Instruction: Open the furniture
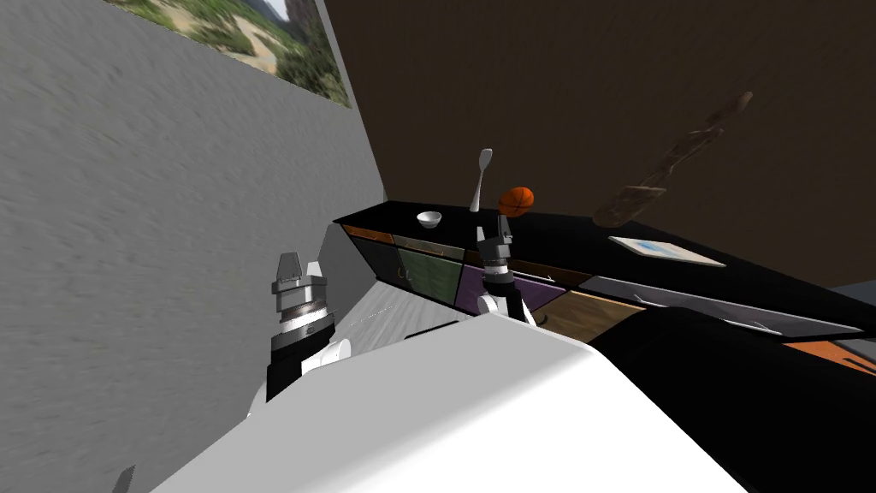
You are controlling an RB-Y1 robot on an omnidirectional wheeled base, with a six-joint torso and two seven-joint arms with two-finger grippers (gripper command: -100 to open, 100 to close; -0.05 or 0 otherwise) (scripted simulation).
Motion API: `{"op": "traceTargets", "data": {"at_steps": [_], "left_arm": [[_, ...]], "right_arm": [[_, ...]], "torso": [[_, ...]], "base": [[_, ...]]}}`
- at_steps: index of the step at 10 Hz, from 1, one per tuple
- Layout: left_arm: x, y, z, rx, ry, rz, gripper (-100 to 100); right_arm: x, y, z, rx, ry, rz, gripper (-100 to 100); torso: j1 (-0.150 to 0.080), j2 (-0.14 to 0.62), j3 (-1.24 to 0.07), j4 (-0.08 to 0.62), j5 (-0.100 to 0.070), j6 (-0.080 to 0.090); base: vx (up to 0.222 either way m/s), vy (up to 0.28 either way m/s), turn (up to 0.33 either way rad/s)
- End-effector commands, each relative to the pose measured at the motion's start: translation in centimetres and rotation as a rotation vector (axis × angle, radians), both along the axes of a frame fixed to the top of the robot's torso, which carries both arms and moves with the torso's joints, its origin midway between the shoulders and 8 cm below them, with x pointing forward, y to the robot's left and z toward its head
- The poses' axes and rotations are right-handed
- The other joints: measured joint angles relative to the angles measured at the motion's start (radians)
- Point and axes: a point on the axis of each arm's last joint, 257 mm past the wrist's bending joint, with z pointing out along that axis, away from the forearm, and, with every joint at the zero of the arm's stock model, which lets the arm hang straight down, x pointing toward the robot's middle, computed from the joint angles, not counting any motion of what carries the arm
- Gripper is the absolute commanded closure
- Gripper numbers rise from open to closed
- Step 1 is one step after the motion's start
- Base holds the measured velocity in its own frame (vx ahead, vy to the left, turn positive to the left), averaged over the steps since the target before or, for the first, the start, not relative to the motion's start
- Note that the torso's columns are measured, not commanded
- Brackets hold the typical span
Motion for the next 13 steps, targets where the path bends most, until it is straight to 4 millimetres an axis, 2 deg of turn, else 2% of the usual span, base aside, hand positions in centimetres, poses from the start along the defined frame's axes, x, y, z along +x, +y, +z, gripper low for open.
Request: {"op": "traceTargets", "data": {"at_steps": [1, 4, 5, 7, 13], "left_arm": [[0.0, 0.0, 0.0, 0.000, 0.000, 0.000, 0], [0.0, 0.0, 0.0, 0.000, 0.000, 0.000, 0], [0.0, 0.0, 0.0, 0.000, 0.000, 0.000, 0], [0.0, 0.0, 0.0, 0.000, 0.001, 0.000, 0], [0.0, 0.0, 0.0, 0.000, 0.001, 0.000, 0]], "right_arm": [[0.0, 0.0, 0.0, 0.000, 0.000, 0.000, 0], [0.0, 0.0, 0.0, 0.000, 0.000, 0.000, 0], [0.1, 0.4, -0.2, -0.047, 0.011, -0.001, -100], [0.4, 0.9, -0.7, -0.134, 0.030, -0.013, -100], [1.7, 1.7, -3.2, -0.508, 0.090, -0.141, -100]], "torso": [[0.000, 0.074, -0.147, 0.074, 0.000, 0.000], [0.000, 0.296, -0.590, 0.295, 0.000, 0.000], [0.000, 0.369, -0.738, 0.369, 0.000, 0.000], [0.001, 0.412, -0.826, 0.412, 0.000, 0.000], [0.000, 0.416, -0.831, 0.416, 0.000, 0.000]], "base": [[0.000, 0.000, 0.000], [0.000, 0.000, 0.000], [0.009, 0.009, -0.007], [0.003, 0.024, -0.016], [0.013, 0.052, -0.040]]}}
